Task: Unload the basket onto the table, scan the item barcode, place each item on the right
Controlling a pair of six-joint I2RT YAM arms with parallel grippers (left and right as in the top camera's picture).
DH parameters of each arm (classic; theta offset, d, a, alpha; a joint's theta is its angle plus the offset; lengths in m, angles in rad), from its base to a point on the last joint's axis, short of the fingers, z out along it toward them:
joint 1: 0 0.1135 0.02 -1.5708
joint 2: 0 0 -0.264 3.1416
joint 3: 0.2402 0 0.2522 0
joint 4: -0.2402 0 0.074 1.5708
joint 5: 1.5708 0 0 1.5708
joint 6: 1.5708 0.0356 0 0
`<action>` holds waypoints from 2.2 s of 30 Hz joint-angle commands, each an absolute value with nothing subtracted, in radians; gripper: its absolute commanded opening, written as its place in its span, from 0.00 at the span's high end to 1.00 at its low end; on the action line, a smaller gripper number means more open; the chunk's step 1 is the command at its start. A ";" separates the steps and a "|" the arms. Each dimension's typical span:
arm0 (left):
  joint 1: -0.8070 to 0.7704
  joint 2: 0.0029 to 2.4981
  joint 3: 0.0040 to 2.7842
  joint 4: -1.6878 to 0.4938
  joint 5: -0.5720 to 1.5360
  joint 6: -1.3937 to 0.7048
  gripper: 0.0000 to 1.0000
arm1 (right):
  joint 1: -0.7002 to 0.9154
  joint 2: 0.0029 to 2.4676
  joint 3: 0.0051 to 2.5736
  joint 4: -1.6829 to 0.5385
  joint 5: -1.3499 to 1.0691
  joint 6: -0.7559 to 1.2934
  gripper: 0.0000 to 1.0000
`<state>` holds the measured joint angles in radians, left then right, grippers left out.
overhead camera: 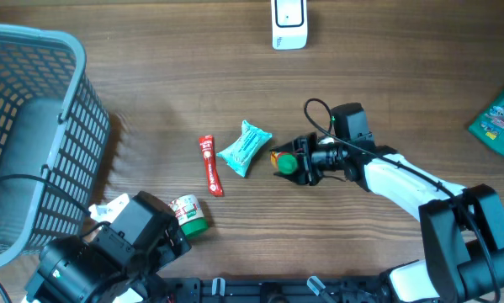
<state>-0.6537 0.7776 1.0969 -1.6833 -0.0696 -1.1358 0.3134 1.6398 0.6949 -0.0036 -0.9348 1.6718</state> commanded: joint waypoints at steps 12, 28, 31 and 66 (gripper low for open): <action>-0.653 0.773 1.096 -1.684 -0.075 -1.149 0.00 | 0.313 1.634 1.242 -1.207 -0.460 0.429 0.49; -0.653 0.773 1.096 -1.684 -0.075 -1.149 0.00 | 0.315 1.928 1.243 -1.588 -0.403 0.265 0.46; -0.653 0.773 1.096 -1.684 -0.075 -1.149 0.00 | 0.315 1.972 1.243 -1.517 -0.400 0.274 0.39; -0.653 0.773 1.096 -1.684 -0.075 -1.149 0.00 | 0.221 1.291 1.536 -1.504 0.113 1.178 0.00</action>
<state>-0.6537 0.7776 1.0969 -1.6836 -0.0692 -1.1358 0.2901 1.2835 1.5848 -1.5681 0.1532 1.0935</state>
